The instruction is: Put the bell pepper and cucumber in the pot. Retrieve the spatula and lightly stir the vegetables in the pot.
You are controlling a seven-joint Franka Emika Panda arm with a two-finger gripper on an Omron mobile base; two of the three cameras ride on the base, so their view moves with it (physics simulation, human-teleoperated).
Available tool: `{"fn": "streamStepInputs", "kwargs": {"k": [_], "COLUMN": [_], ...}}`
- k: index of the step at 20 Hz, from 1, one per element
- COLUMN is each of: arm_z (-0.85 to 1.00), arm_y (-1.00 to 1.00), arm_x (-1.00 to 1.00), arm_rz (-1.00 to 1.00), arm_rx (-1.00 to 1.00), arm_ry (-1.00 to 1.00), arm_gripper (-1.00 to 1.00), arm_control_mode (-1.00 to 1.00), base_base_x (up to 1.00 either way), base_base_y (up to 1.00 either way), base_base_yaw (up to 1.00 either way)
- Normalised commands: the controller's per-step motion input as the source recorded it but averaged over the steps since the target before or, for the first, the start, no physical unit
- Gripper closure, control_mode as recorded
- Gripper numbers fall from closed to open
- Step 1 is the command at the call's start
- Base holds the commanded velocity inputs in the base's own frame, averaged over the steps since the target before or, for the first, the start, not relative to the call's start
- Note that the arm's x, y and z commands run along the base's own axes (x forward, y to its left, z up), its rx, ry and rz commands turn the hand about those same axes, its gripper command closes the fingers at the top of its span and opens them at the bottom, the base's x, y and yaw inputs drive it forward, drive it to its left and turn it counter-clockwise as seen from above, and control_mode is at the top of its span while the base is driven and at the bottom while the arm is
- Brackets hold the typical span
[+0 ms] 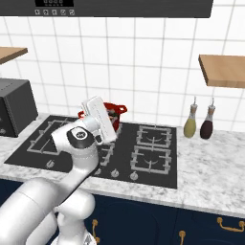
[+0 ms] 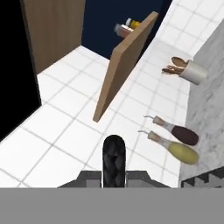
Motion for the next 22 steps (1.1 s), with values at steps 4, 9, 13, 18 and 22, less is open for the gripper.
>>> {"fn": "streamStepInputs", "kwargs": {"k": [4, 9, 13, 18, 22], "arm_z": [0.38, 0.7, 0.55, 0.18, 0.05], "arm_y": [0.33, 0.21, 0.11, 0.0, 0.21], "arm_x": [0.21, 0.14, 0.26, 0.19, 0.19], "arm_rz": [0.01, 0.03, 0.02, 0.01, 0.0], "arm_rx": [-0.3, -0.26, -0.09, -0.01, -0.13], "arm_ry": [0.15, 0.12, 0.25, 0.23, 0.05], "arm_gripper": [1.0, 1.0, 1.0, 1.0, 1.0], "arm_control_mode": [-1.0, -1.0, -1.0, -1.0, -1.0], "base_base_x": [0.0, 0.0, 0.0, 0.0, 0.0], "base_base_y": [0.0, 0.0, 0.0, 0.0, 0.0], "base_base_yaw": [0.0, 0.0, 0.0, 0.0, 0.0]}}
